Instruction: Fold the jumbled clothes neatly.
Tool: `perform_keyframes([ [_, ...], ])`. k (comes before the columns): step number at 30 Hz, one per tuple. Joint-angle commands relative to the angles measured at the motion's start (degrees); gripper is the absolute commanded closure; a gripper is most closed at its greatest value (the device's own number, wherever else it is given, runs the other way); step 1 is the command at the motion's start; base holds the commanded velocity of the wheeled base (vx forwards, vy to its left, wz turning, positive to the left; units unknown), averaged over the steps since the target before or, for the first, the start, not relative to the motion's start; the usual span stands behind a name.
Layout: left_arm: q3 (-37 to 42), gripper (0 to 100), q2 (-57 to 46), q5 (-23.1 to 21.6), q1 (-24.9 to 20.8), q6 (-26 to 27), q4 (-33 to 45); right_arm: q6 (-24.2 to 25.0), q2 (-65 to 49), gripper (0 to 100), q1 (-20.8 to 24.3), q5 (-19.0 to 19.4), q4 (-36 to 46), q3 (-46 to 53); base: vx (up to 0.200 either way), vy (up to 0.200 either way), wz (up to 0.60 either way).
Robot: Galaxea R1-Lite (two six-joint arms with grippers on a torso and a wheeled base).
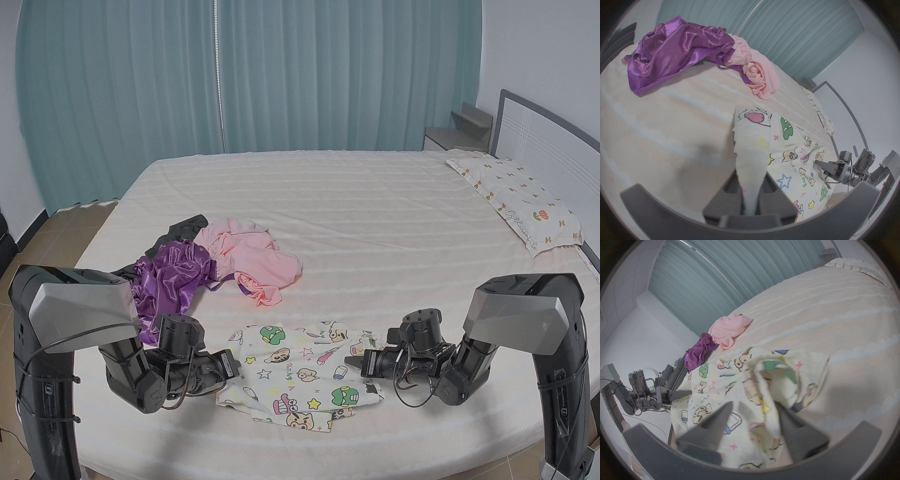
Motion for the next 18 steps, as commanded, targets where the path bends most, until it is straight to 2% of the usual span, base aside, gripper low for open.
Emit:
perform_keyframes([
  [1, 0.21, 0, 0.06, -0.04, -0.17, -0.07, -0.09, 0.01, -1.06, 0, 0.0, 0.01, 0.02, 0.9, 0.0, 0.0, 0.0],
  [4, 0.92, 0, -0.11, -0.13, -0.17, -0.07, -0.62, 0.01, -2.29, 0, 0.0, -0.61, 0.11, 1.96, 0.0, 0.0, 0.0],
  [9, 3.73, 0, 0.15, -0.92, 0.45, -0.33, -7.3, 0.1, -5.98, 0, 0.62, -0.96, 0.64, 6.09, 0.0, 0.0, 0.0],
  [11, 7.25, 0, 0.41, -3.91, 1.24, -0.25, -13.45, 0.28, -7.91, 0, 0.97, -0.87, 0.28, 10.13, 0.0, 0.0, 0.0],
  [12, 7.42, 0, 0.41, -4.08, 1.33, -0.25, -13.71, 0.28, -8.0, 0, 0.88, -0.87, 0.28, 10.31, 0.0, 0.0, 0.0],
  [13, 9.18, 0, 0.5, -6.81, 1.59, -0.33, -16.7, 0.54, -8.35, 0, 0.97, -0.87, -0.07, 12.15, 0.0, 0.0, 0.0],
  [18, 10.06, 0, 0.5, -8.12, 2.12, -0.33, -18.11, 0.28, -10.38, 0, 1.94, -1.05, -1.21, 16.19, 0.0, 0.0, 0.0],
])
